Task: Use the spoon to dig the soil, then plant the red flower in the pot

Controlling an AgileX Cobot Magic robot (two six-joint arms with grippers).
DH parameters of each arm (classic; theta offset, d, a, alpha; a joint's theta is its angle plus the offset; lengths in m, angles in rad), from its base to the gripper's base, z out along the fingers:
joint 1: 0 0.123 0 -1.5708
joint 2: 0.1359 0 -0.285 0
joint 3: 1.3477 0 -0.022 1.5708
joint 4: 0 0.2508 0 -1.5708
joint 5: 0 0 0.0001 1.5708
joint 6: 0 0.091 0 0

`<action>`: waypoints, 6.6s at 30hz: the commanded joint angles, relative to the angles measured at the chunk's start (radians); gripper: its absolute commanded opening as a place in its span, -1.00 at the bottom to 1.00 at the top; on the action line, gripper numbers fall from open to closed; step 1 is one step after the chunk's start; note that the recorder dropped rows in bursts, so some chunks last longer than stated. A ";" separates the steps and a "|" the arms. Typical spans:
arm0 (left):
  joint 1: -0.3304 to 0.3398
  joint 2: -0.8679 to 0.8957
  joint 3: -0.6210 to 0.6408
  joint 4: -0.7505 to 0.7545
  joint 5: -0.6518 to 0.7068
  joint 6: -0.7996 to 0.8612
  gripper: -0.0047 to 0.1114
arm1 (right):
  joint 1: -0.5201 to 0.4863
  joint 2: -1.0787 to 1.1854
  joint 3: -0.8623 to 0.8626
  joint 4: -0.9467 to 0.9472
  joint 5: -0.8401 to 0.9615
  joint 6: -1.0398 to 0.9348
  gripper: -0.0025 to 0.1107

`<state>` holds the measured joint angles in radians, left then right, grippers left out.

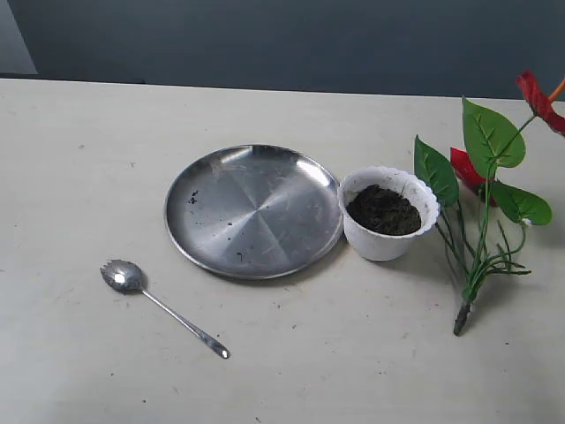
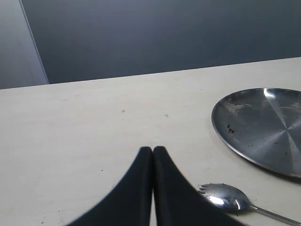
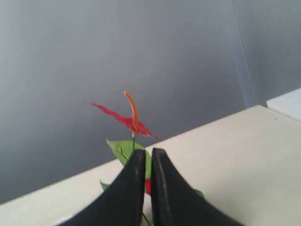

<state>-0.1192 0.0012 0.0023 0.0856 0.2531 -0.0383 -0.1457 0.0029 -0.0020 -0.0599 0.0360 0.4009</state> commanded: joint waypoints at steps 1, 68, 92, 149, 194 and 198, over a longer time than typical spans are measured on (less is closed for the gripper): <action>-0.006 -0.001 -0.002 -0.002 -0.014 -0.004 -0.91 | -0.004 -0.003 0.002 0.136 -0.188 0.034 -0.85; -0.006 -0.001 -0.002 -0.002 -0.014 -0.004 -0.91 | 0.055 1.105 -1.252 -1.685 -0.751 1.490 -0.85; -0.006 -0.001 -0.002 -0.002 -0.014 -0.004 -0.91 | 0.906 1.909 -1.689 0.349 0.961 -0.739 -0.85; -0.005 -0.001 -0.002 -0.002 -0.014 -0.004 -0.91 | 1.205 2.292 -1.689 0.223 1.002 -0.638 -0.97; -0.005 -0.001 -0.002 -0.002 -0.014 -0.004 -0.91 | 0.735 1.548 -1.214 -0.188 1.185 -0.512 -0.97; -0.005 -0.001 -0.002 -0.002 -0.014 -0.004 -0.91 | 0.735 1.518 -1.121 -0.203 1.185 -0.527 -0.97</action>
<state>-0.1192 0.0012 0.0023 0.0856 0.2531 -0.0383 0.5923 1.5429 -1.1773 -0.2504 1.2210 -0.1076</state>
